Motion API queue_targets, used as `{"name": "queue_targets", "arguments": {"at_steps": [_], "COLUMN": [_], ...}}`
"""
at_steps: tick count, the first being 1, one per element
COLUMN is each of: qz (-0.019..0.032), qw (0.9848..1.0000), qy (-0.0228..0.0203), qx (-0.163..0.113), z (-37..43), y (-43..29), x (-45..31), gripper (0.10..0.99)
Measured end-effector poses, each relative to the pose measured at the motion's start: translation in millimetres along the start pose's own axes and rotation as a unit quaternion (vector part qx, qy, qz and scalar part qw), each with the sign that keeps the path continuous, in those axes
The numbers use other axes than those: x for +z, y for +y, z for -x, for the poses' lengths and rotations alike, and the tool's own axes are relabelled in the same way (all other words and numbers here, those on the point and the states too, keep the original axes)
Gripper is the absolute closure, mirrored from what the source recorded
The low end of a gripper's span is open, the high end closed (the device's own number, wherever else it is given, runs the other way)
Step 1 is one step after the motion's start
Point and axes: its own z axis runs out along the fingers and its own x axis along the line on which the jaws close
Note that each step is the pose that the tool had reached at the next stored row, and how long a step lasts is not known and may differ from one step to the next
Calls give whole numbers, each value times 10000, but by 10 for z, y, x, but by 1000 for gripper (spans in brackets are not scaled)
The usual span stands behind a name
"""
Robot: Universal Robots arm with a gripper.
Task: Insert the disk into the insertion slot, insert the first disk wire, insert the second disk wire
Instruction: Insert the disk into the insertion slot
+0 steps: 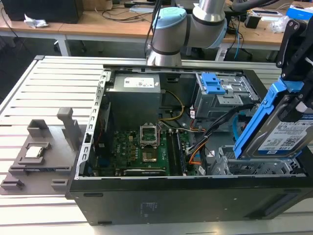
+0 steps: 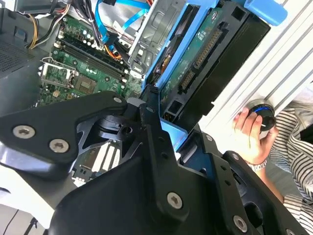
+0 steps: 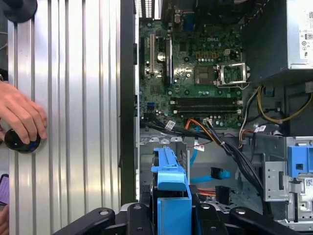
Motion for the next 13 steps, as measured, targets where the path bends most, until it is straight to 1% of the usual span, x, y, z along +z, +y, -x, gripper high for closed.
{"name": "queue_targets", "arguments": {"at_steps": [4, 10, 13], "qz": [0, 0, 0], "qw": [10000, 10000, 10000], "qy": [0, 0, 0], "qx": [-1, -1, -1], "z": [21, 156, 185], "y": [0, -2, -3], "x": [83, 176, 230], "gripper": [722, 722, 722]}}
